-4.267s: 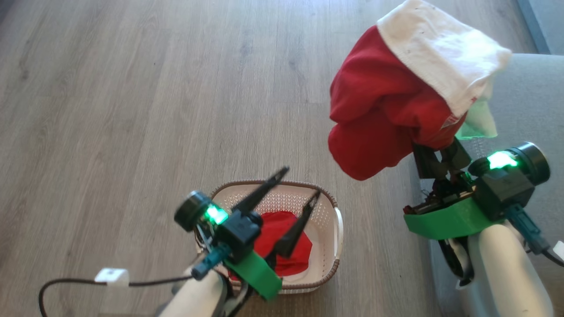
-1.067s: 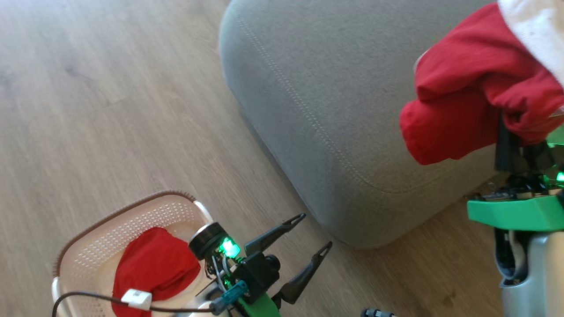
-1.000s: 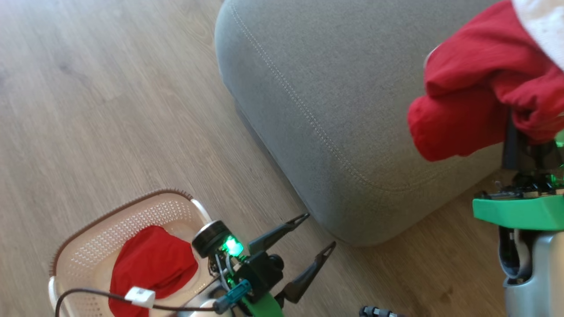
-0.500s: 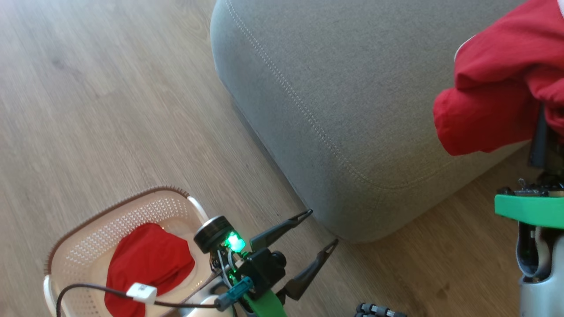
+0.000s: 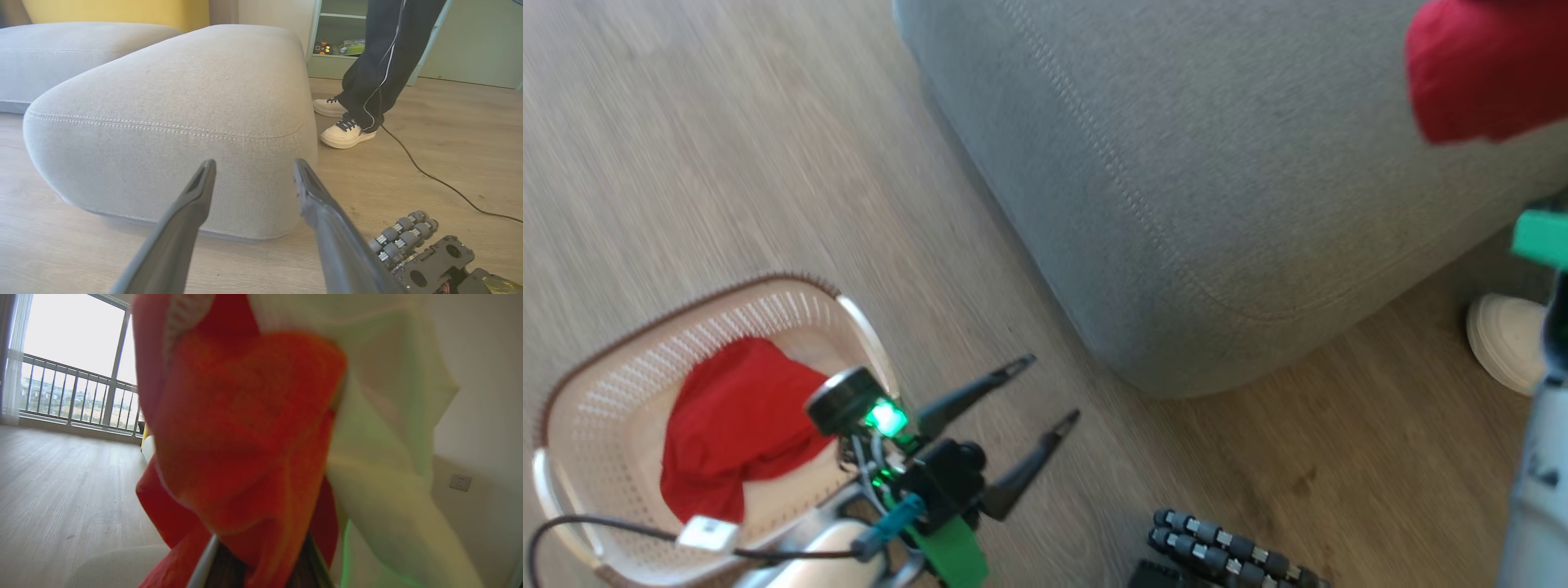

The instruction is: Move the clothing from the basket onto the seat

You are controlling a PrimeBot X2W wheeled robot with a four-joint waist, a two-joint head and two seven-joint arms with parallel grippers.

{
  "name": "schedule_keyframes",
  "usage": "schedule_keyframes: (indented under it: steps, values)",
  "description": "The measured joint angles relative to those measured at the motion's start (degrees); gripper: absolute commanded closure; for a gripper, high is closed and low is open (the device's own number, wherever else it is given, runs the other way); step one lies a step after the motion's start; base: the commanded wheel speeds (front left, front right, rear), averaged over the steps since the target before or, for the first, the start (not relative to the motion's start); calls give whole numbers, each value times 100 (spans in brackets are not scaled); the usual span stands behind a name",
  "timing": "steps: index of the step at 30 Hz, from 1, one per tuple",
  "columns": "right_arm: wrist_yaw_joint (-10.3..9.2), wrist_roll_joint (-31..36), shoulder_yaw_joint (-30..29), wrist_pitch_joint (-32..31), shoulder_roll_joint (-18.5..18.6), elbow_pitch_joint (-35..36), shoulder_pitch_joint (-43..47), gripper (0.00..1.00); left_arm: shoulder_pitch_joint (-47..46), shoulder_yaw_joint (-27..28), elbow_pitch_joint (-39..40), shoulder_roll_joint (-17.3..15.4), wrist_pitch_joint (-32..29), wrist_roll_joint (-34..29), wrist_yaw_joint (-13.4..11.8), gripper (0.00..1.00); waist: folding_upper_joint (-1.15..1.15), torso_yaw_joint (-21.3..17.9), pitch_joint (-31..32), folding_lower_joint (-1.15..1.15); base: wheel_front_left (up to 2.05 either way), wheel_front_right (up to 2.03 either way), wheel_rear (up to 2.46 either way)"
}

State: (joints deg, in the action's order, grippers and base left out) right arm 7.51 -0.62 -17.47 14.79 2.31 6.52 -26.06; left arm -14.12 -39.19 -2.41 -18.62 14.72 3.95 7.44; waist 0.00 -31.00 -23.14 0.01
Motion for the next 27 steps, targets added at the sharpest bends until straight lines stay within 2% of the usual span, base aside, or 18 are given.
schedule_keyframes:
  steps: [5, 10, 19, 27]
  values:
    - [0, -57, -252, 0, 35, -214, -692, 100, -14, 7, 168, -338, 0, -2, -2, 0, 0, 69, -415, 0, 0, 0, 0]
    - [0, 49, -300, 0, 405, -758, -1561, 100, -274, -143, 393, -745, 0, -224, -1, 0, 0, 187, -944, 1, 0, 0, 0]
    - [0, -89, -1046, 0, 828, -2291, -3009, 100, -462, -124, 745, -909, 1, -252, -2, 0, 0, 577, -1693, 0, 0, 0, 0]
    - [0, 353, -1394, 0, 1195, -4042, -3963, 100, -486, -54, 891, -1000, 1, -252, -9, 0, 0, 890, -2101, 0, 0, 0, 0]
